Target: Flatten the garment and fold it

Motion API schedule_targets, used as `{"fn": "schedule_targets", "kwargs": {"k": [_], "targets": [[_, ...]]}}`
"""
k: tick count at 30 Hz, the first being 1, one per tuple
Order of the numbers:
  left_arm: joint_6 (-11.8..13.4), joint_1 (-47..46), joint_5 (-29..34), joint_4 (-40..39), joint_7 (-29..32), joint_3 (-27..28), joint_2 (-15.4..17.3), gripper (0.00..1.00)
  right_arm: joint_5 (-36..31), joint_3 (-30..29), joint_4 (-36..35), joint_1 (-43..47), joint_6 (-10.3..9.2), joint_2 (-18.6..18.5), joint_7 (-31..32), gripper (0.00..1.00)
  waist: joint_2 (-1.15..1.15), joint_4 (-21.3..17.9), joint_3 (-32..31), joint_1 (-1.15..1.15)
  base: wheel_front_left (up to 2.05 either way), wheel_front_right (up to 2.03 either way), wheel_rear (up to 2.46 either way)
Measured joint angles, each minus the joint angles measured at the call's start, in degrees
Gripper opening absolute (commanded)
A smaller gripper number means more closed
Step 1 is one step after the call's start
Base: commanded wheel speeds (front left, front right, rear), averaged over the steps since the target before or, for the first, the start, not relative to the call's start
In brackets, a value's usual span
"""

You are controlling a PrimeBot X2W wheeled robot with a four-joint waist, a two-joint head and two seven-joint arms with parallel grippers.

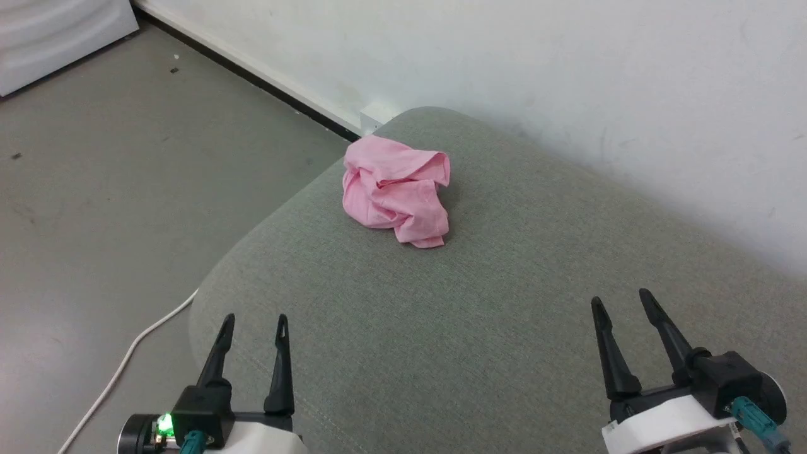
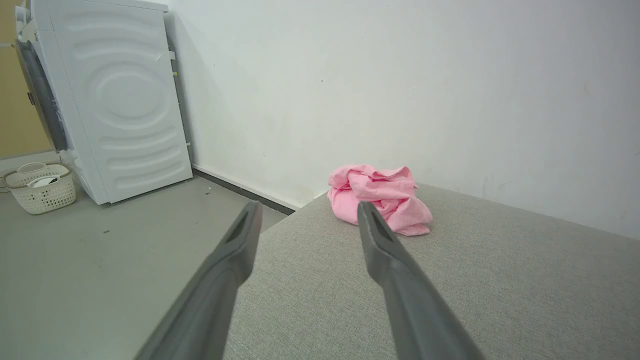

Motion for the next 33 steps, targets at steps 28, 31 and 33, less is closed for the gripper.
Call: {"fn": "schedule_targets", "kwargs": {"k": [28, 31, 33], "targets": [[-7.36, -11.28, -4.93, 6.68, 2.92, -1.03, 3.75, 1.0, -6.49, -2.46, -4.69, -2.57, 0.0, 0.16, -0.97, 1.0, 0.0, -4.25, 8.03, 0.0, 0.0, 0.0, 0.0], [-8.37, -17.13, -5.71, 9.38, 6.09, -0.94, 5.55, 1.0, -7.77, -2.78, -6.05, -3.47, 0.0, 0.22, -0.97, 1.0, 0.0, -6.18, 10.24, 0.01, 0.0, 0.0, 0.0], [-9.25, -21.09, -7.12, 11.81, 8.92, -0.79, 6.9, 1.0, -8.38, -2.8, -6.91, -4.2, -0.01, 0.2, -0.97, 1.0, 0.0, -7.46, 11.84, 0.01, 0.0, 0.0, 0.0]]}}
